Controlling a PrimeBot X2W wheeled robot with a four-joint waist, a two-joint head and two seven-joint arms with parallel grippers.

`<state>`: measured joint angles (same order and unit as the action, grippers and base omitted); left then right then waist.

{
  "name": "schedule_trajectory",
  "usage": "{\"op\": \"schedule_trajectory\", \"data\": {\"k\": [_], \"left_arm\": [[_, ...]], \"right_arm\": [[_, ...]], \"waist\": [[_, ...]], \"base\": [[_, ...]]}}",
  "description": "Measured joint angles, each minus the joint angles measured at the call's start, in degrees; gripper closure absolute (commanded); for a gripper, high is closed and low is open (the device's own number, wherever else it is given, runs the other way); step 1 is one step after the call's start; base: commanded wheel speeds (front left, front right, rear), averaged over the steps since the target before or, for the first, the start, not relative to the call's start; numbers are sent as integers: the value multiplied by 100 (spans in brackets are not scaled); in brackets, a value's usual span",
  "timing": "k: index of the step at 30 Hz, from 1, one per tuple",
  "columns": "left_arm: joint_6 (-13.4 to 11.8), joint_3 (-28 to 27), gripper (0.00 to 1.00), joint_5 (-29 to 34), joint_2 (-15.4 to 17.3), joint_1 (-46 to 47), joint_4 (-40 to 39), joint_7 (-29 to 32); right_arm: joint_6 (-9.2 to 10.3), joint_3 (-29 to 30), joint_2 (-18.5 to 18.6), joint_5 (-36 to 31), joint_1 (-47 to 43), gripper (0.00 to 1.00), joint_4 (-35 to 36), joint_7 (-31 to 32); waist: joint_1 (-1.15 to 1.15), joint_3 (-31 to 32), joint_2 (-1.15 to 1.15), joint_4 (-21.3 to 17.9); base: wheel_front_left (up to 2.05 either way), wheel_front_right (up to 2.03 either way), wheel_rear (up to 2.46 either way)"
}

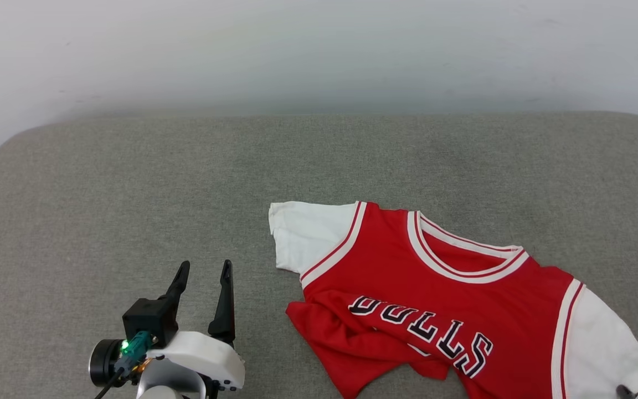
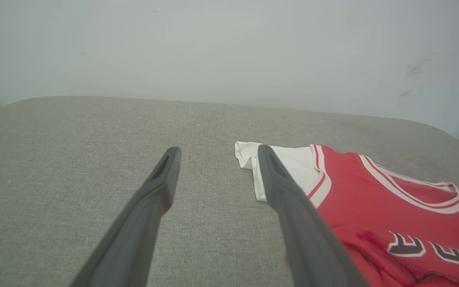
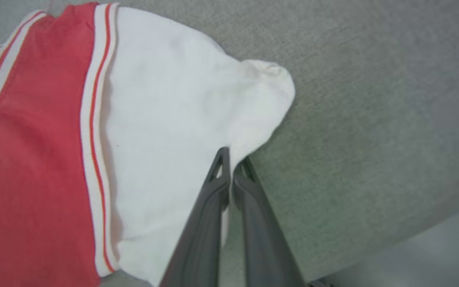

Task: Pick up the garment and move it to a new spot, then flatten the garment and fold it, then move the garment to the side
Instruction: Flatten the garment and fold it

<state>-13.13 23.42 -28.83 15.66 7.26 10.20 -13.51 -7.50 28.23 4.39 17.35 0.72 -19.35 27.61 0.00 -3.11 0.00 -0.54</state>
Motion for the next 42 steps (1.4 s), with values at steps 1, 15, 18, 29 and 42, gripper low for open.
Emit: {"op": "schedule_trajectory", "data": {"k": [1, 15, 18, 29, 42], "left_arm": [[0, 2, 0, -1, 10, -2, 1, 5], [-73, 21, 0, -40, 89, -116, -83, 77], [-123, 2, 0, -68, 108, -210, -103, 75], [-166, -114, 0, -126, 219, -239, -138, 64], [650, -15, 0, -293, 599, 1806, -116, 1161]], "right_arm": [[0, 4, -34, 19, 3, 0, -191, -104], [-1, -283, 241, -254, 415, 0, -224, -2473], [0, -926, 315, -487, 415, 0, 358, -2878], [0, -2202, 96, -571, -101, 0, 1848, -2661], [0, -2663, -20, -582, -183, 0, 2802, -2309]], "waist": [[0, 10, 0, -9], [0, 248, 0, -40], [0, 344, 0, 16], [0, 436, 0, 129], [0, -134, 0, -183]], "base": [[0, 0, 0], [0, 0, 0], [0, 0, 0], [0, 0, 0], [0, 0, 0]]}}
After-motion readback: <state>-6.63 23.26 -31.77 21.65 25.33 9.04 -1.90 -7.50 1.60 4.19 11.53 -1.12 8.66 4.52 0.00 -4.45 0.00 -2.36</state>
